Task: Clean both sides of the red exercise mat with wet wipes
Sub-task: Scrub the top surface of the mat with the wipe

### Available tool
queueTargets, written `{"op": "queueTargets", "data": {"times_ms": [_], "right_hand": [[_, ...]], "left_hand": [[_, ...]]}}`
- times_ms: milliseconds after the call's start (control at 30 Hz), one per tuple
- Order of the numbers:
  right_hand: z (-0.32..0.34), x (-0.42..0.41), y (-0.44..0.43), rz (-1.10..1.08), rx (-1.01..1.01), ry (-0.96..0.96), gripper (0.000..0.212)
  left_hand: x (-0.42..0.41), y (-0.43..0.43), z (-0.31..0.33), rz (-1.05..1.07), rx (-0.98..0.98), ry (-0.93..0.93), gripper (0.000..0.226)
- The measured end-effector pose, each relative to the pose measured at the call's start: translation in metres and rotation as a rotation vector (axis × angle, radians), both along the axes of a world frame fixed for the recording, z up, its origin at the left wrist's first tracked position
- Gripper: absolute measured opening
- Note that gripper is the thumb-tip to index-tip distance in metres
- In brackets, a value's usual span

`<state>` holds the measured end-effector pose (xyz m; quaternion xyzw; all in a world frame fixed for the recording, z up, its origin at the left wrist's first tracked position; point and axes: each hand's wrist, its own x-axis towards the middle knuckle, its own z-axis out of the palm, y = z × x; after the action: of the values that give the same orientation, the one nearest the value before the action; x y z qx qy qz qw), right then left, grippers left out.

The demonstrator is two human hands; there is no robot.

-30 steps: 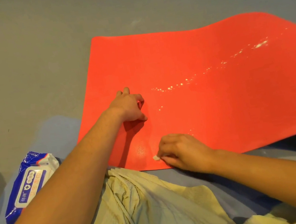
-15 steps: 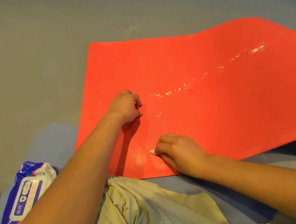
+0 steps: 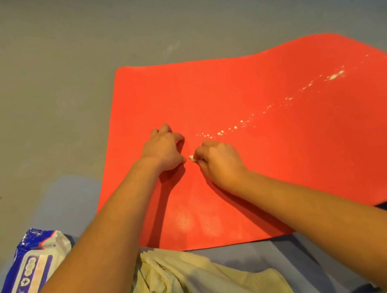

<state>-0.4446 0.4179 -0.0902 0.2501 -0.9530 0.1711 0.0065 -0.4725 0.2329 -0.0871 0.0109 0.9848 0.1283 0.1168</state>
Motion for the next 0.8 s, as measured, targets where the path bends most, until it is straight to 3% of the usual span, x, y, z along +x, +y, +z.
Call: {"op": "queueTargets", "data": {"times_ms": [167,333,567,800], "right_hand": [[-0.002,0.033,0.018,0.137,-0.003,0.029,0.009],[-0.007,-0.038,-0.002,0.048,-0.018,0.087,0.013],[0.001,-0.108,-0.019,-0.004,0.093,0.082,0.013],[-0.008,-0.05,0.014,0.285,0.032,0.113,0.02]], "left_hand": [[-0.011,-0.001,-0.002,0.039,0.101,0.024,0.056],[-0.014,0.0,-0.008,0.038,0.151,0.052,0.051],[-0.013,-0.004,-0.009,0.031,0.13,0.05,0.07],[-0.019,-0.002,-0.013,0.029,0.081,0.106,0.044]]}}
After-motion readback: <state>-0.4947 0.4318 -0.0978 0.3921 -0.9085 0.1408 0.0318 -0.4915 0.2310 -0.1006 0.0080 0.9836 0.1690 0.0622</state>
